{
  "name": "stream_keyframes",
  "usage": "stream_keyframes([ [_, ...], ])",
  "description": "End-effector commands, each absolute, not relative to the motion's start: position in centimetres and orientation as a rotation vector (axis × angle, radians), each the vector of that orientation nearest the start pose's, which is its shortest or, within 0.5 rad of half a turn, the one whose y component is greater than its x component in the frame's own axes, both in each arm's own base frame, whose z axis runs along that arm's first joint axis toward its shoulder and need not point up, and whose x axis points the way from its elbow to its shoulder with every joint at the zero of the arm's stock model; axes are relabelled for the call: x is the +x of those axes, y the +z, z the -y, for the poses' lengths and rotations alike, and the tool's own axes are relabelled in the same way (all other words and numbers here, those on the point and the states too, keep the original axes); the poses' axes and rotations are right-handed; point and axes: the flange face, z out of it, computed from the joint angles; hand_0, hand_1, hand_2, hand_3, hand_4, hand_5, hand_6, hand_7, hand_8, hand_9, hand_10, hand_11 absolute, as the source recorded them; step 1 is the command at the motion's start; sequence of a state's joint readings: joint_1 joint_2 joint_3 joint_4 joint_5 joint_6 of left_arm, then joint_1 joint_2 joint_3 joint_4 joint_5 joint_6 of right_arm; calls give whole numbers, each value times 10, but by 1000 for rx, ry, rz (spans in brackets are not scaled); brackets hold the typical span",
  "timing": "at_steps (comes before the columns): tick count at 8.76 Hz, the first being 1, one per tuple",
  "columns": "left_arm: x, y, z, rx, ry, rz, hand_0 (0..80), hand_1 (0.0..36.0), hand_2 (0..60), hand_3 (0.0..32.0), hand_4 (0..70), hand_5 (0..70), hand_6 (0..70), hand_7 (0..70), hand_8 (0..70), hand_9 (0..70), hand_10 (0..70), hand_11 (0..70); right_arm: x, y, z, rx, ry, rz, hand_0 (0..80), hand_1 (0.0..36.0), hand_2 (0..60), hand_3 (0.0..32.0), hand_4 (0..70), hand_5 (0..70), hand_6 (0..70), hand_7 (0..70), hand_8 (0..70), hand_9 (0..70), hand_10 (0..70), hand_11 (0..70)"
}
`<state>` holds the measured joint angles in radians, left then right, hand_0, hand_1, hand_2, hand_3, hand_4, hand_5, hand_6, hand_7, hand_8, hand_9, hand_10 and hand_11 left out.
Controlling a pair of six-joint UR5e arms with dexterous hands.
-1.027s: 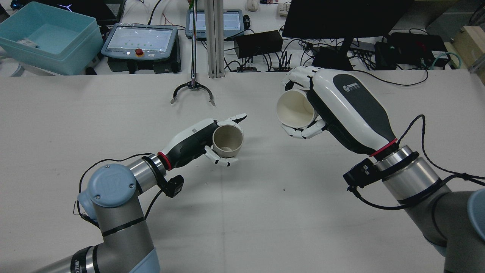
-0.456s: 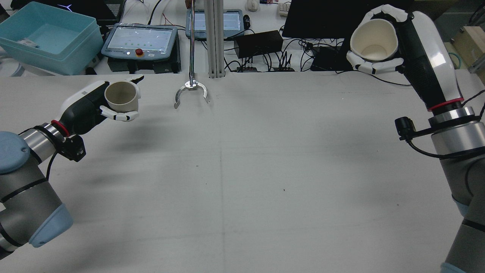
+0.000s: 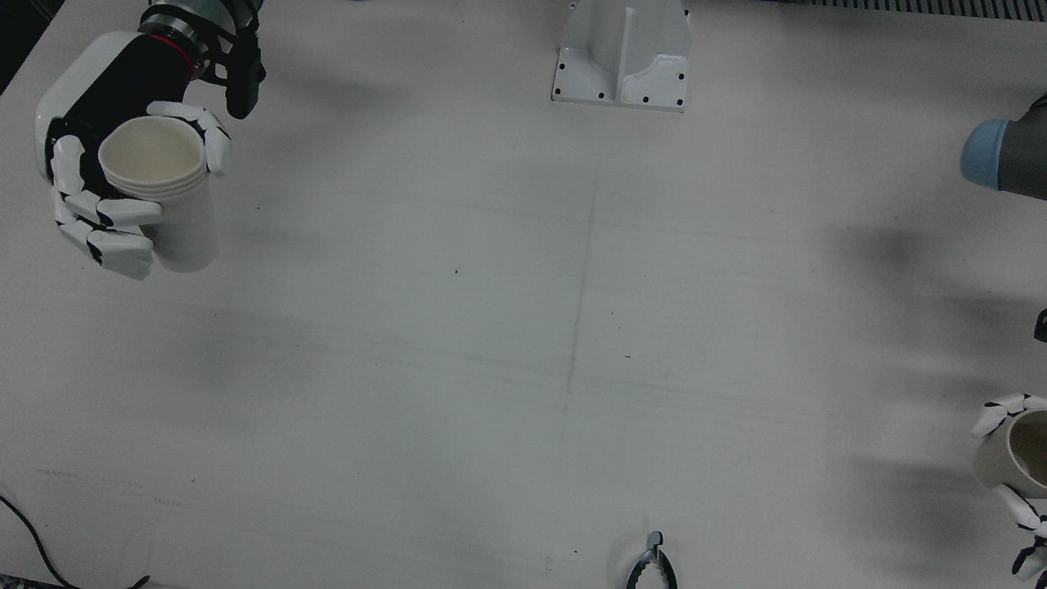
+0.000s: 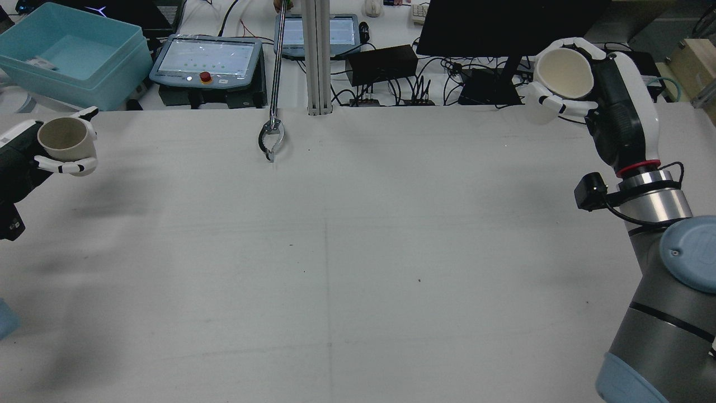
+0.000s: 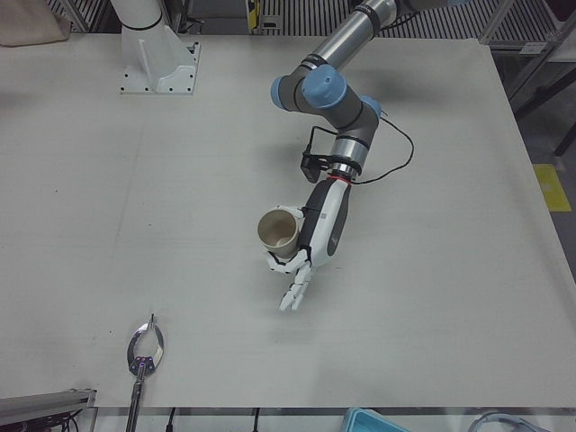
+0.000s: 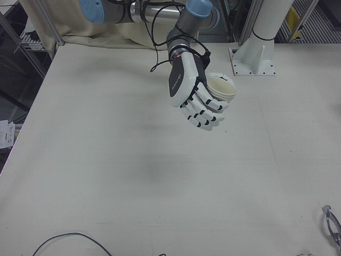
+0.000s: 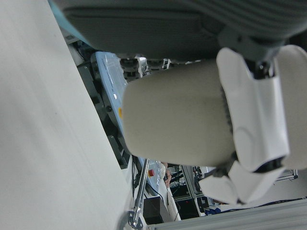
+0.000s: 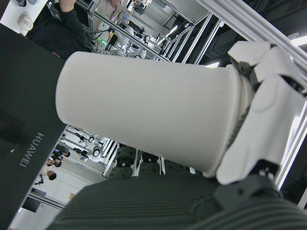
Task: Pour water
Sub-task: 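Move both hands apart, still holding the cups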
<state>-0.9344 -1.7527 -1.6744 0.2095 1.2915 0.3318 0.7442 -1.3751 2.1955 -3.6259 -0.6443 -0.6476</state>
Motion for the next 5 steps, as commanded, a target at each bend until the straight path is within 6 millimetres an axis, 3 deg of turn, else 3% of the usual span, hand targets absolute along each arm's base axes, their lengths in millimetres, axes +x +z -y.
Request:
stream_keyframes([
  [1,190,671,543,4,-1861,-1982,495,360,600,0,356,607,46,102,31,51,63,120,-176,407,450,-556,-2149,-2433,483,216,466,0,65,450,308,449,293,429,236,360],
  [2,189,699,541,-14,-1883,-1981,493,360,600,0,347,596,43,99,31,50,62,119,-174,412,448,-565,-2162,-2429,481,212,454,0,60,439,301,442,289,425,234,357],
  [5,187,723,537,-20,-1876,-1993,481,353,600,0,336,486,40,98,25,47,54,98,-185,419,452,-571,-2187,-2433,478,206,440,0,54,428,293,435,284,420,231,353],
])
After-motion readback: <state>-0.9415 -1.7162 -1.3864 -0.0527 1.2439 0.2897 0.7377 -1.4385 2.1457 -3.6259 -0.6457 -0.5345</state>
